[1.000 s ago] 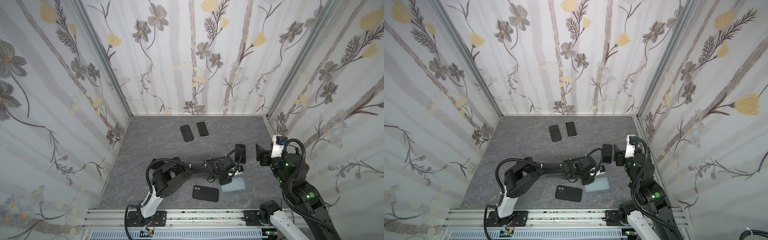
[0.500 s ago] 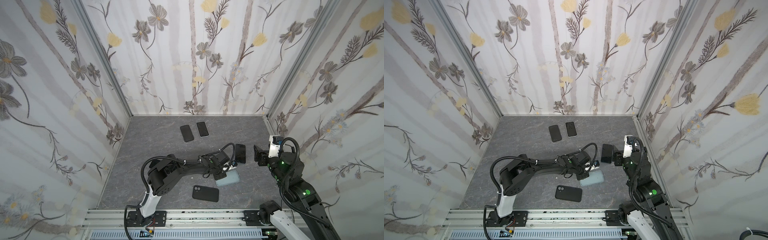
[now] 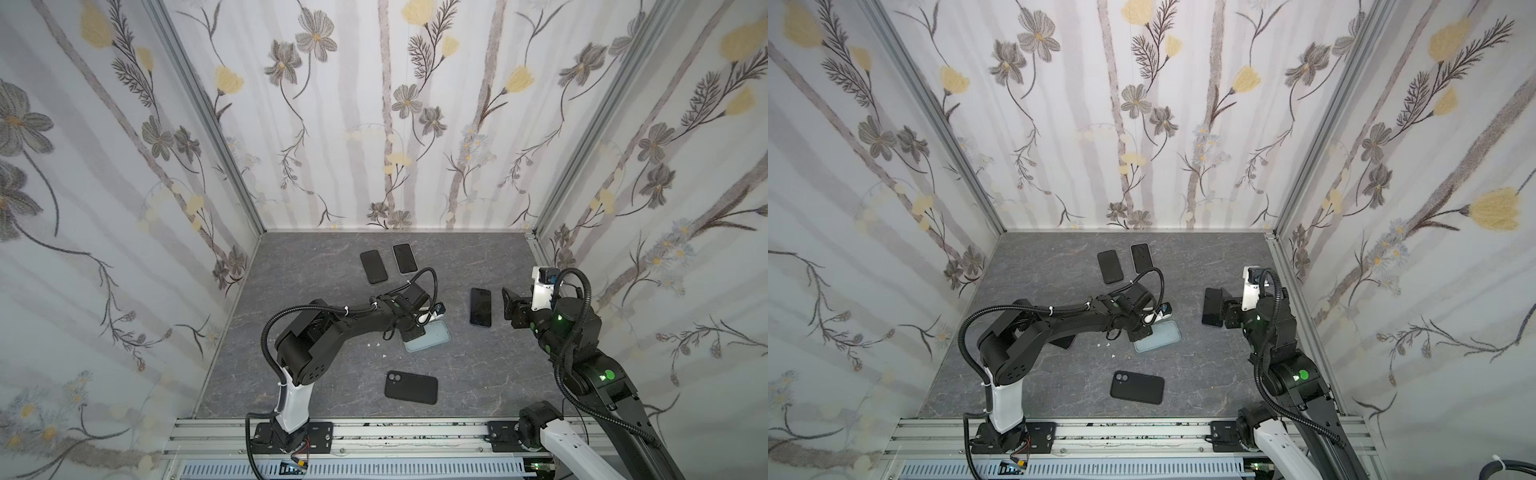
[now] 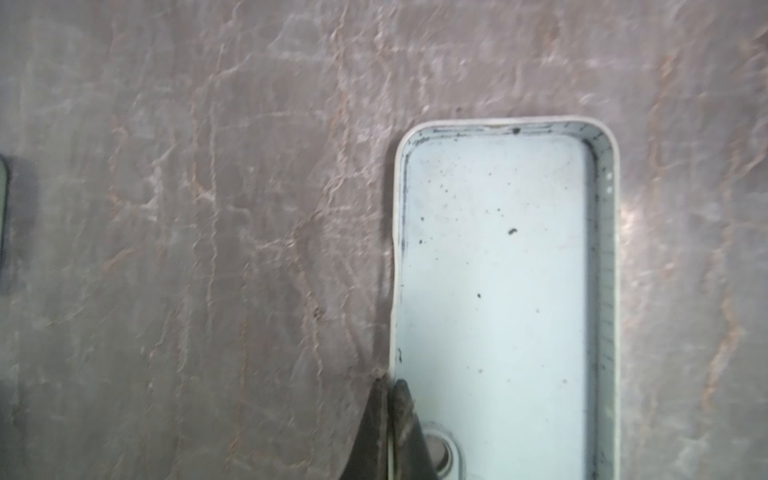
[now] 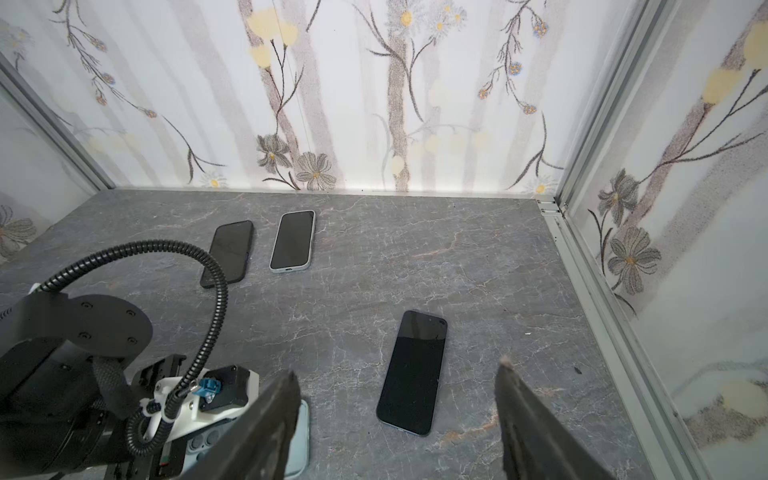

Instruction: Put the phone into the phone case

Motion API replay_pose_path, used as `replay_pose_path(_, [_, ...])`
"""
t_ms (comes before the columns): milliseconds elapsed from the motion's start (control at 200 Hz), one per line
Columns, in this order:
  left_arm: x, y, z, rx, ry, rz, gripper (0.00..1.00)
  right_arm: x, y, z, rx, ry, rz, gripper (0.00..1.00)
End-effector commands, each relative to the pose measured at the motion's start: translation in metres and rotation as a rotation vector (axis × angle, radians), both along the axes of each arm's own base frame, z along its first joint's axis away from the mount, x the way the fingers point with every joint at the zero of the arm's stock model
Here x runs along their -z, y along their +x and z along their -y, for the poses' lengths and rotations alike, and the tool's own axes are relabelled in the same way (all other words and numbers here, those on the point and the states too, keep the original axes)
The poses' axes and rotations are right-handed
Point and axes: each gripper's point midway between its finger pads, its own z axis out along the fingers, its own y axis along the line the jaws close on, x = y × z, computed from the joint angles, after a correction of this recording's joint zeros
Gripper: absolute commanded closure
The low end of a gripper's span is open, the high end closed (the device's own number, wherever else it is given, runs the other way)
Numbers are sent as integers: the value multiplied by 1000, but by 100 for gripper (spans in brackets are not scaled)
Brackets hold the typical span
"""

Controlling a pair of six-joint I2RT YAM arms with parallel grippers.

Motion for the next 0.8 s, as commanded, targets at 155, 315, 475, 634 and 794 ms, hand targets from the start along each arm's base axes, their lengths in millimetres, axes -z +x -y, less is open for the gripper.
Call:
replay_pose_path(155, [1, 26, -24, 35, 66, 66, 100, -14, 5, -10, -34, 54, 35, 27])
replay_pose_path(315, [0, 45, -30, 26, 73, 103, 100, -12, 7, -13, -44, 67, 25, 28])
replay_pose_path(475, [0, 57, -29, 45, 69, 130, 98, -10, 9, -14, -42, 72, 16, 26])
replay_pose_path(634, [-3, 71, -23, 66, 61, 159, 97, -10, 12, -18, -53, 84, 6, 25])
replay_pose_path(794, [-10, 85, -21, 65, 51, 189, 93, -10, 14, -19, -53, 81, -1, 24])
